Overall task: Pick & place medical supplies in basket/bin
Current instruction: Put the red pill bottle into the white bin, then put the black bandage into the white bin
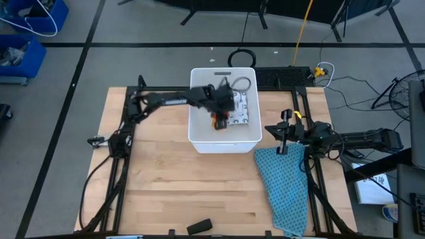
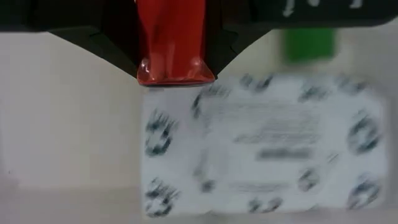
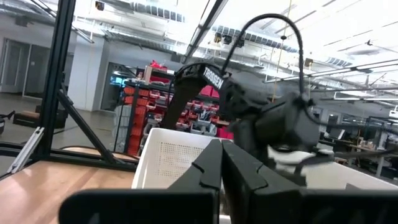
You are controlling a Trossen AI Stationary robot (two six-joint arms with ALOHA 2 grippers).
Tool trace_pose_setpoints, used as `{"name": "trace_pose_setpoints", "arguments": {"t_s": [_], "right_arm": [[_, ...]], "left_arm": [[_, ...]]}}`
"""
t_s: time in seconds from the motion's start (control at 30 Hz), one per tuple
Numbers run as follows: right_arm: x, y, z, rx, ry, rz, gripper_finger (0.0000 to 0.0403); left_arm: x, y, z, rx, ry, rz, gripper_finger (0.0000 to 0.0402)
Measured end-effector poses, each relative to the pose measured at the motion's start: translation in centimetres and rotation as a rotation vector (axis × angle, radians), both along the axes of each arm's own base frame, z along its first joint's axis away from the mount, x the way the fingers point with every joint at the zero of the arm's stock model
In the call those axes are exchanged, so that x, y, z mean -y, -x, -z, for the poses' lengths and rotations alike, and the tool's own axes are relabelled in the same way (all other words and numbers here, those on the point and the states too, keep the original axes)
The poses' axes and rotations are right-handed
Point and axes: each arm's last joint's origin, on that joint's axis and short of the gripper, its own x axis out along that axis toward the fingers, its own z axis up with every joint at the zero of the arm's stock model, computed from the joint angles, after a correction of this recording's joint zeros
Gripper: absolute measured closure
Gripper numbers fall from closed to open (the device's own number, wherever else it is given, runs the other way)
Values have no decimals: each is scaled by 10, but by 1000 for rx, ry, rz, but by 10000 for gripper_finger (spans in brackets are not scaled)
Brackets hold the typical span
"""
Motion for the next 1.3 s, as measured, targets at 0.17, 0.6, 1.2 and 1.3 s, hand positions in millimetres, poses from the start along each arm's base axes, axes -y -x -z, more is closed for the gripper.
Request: {"name": "trace_pose_setpoints", "arguments": {"t_s": [0.17, 0.6, 1.2, 1.3], "right_arm": [[0, 0, 0, -2, -10, -4, 403], [0, -1, 2, -15, -18, -6, 403], [0, -1, 2, -15, -6, -4, 403], [0, -1, 2, -16, -5, -4, 403]], "left_arm": [[27, -18, 35, -39, 0, 78, 272], [34, -20, 64, -127, 57, 75, 270], [39, -26, 28, -91, 108, 59, 111], [43, -28, 8, -105, 66, 106, 68]]}}
